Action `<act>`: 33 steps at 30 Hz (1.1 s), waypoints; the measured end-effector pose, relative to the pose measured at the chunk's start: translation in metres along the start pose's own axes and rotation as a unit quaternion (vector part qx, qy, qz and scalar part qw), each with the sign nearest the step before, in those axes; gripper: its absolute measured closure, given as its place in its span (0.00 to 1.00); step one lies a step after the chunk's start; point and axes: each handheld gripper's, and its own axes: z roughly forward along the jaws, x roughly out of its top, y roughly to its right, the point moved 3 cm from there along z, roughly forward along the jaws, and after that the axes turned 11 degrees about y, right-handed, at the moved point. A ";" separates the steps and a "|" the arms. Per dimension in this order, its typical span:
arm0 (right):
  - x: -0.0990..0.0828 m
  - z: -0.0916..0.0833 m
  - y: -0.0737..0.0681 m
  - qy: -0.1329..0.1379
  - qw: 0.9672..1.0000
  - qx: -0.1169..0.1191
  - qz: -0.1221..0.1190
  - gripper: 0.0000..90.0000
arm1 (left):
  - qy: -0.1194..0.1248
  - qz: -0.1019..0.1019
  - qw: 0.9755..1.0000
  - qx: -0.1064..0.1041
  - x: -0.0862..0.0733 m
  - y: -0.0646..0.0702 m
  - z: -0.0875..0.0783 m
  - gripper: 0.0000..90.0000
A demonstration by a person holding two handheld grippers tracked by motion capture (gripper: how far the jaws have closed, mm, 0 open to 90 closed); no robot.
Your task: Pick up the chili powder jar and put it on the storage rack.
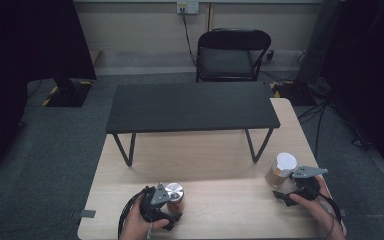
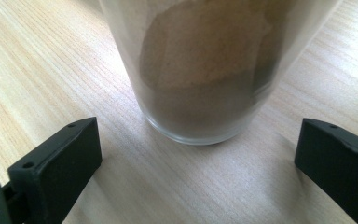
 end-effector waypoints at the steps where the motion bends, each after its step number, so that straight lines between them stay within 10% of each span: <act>1: 0.000 0.000 0.000 0.000 1.000 0.000 0.000 0.00 | 0.000 0.000 1.000 0.000 0.000 0.000 0.000 0.00; 33: 0.000 0.000 0.000 0.000 1.000 0.000 0.000 0.00 | 0.030 -0.030 0.999 0.000 -0.004 0.000 -0.003 0.02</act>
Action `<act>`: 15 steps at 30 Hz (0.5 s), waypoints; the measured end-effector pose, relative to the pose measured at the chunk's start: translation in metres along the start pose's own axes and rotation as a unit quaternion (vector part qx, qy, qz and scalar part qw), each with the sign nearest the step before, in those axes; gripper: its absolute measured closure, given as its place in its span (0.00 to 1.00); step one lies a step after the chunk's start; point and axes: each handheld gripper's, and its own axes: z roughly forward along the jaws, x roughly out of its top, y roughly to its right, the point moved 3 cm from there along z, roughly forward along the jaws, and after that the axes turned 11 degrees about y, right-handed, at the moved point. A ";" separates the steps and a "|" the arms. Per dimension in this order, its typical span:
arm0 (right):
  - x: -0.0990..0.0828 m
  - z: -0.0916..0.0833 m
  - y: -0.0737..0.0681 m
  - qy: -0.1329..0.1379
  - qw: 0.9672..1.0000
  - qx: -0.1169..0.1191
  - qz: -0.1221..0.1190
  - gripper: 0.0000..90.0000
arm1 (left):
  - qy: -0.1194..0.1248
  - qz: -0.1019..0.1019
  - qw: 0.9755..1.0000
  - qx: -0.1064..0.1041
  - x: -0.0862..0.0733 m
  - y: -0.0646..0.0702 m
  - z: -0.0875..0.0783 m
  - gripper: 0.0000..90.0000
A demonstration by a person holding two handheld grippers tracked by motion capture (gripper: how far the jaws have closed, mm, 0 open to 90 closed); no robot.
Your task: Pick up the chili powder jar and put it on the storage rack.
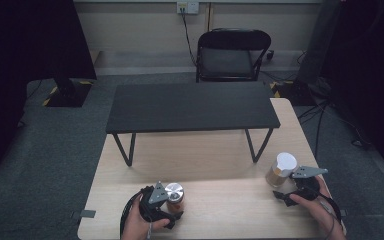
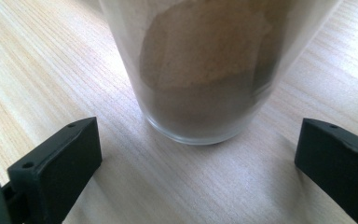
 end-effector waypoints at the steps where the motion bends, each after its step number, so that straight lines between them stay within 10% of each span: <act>1: 0.000 0.000 0.000 0.000 1.000 0.000 0.000 0.00 | 0.001 -0.001 1.000 0.001 0.000 0.001 0.000 0.02; 15: 0.000 0.000 0.000 0.000 1.000 0.000 0.000 0.00 | 0.015 -0.006 1.000 0.003 0.000 0.003 0.004 0.04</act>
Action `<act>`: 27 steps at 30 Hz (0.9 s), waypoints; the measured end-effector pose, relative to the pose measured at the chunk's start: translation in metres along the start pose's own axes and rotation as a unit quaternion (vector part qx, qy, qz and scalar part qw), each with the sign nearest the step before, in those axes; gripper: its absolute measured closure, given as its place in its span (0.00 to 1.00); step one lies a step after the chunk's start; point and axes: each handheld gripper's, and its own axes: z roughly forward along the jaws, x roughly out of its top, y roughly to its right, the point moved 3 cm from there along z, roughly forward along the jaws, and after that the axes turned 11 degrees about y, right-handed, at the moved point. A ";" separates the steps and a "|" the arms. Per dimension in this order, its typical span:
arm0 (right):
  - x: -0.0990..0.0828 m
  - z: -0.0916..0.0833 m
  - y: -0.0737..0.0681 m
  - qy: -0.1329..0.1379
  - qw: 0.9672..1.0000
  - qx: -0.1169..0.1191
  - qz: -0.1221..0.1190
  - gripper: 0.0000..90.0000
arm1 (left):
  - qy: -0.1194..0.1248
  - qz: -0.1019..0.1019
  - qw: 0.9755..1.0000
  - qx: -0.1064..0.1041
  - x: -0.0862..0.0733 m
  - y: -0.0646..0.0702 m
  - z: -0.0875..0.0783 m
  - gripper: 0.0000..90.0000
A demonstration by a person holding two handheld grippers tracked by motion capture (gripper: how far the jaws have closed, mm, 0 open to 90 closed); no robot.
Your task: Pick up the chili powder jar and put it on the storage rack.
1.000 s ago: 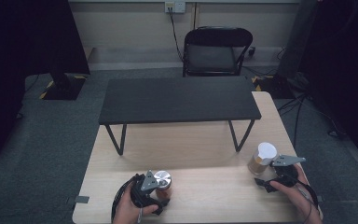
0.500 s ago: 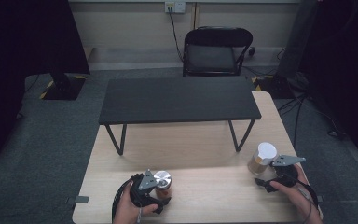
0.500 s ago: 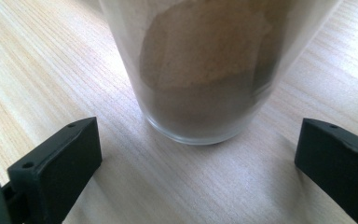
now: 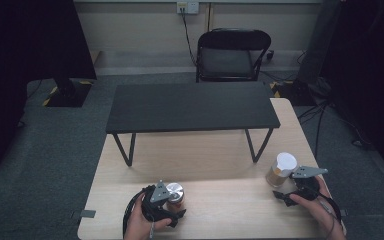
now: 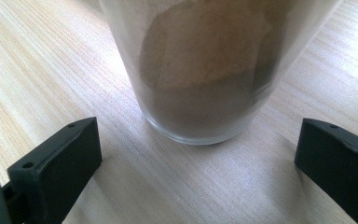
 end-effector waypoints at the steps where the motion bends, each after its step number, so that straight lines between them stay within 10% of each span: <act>1: 0.000 0.000 0.000 0.000 1.000 0.000 0.000 0.00 | 0.001 0.001 1.000 0.002 0.000 0.001 0.000 0.06; 27: 0.000 0.000 0.000 0.000 1.000 0.000 0.000 0.00 | 0.016 0.023 1.000 -0.001 0.001 0.006 0.000 0.33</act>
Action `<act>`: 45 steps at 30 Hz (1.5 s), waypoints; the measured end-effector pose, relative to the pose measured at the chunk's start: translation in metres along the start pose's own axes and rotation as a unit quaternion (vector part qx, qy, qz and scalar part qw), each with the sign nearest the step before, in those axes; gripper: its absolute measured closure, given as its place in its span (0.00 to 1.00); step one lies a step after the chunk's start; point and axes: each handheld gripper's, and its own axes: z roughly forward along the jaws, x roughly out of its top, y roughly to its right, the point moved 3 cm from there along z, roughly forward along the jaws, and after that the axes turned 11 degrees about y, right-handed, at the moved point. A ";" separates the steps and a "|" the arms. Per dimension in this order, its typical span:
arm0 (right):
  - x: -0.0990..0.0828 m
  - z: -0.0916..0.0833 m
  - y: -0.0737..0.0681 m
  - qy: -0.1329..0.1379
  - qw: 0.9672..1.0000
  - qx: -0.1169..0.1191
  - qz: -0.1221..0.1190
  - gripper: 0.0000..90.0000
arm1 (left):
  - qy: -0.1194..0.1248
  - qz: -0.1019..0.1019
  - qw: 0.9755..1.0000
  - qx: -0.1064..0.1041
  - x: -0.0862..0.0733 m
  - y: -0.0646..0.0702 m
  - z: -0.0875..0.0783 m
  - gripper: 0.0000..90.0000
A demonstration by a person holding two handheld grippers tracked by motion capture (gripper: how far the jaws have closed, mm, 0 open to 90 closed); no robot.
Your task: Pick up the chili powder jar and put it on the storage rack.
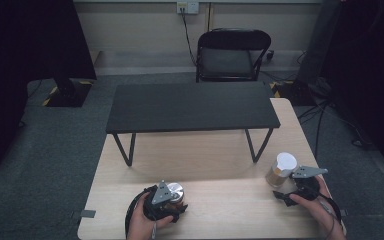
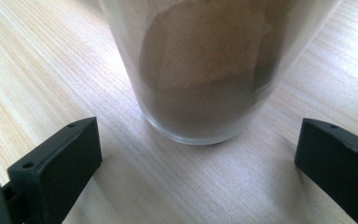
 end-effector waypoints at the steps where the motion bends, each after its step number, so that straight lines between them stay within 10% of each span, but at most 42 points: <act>1: 0.000 0.000 0.000 0.000 1.000 0.000 0.000 0.00 | 0.000 0.002 1.000 0.001 0.000 0.001 0.000 0.33; 45: 0.000 0.000 0.000 0.000 1.000 0.000 0.000 0.00 | 0.004 -0.001 1.000 0.011 0.059 -0.012 -0.026 0.34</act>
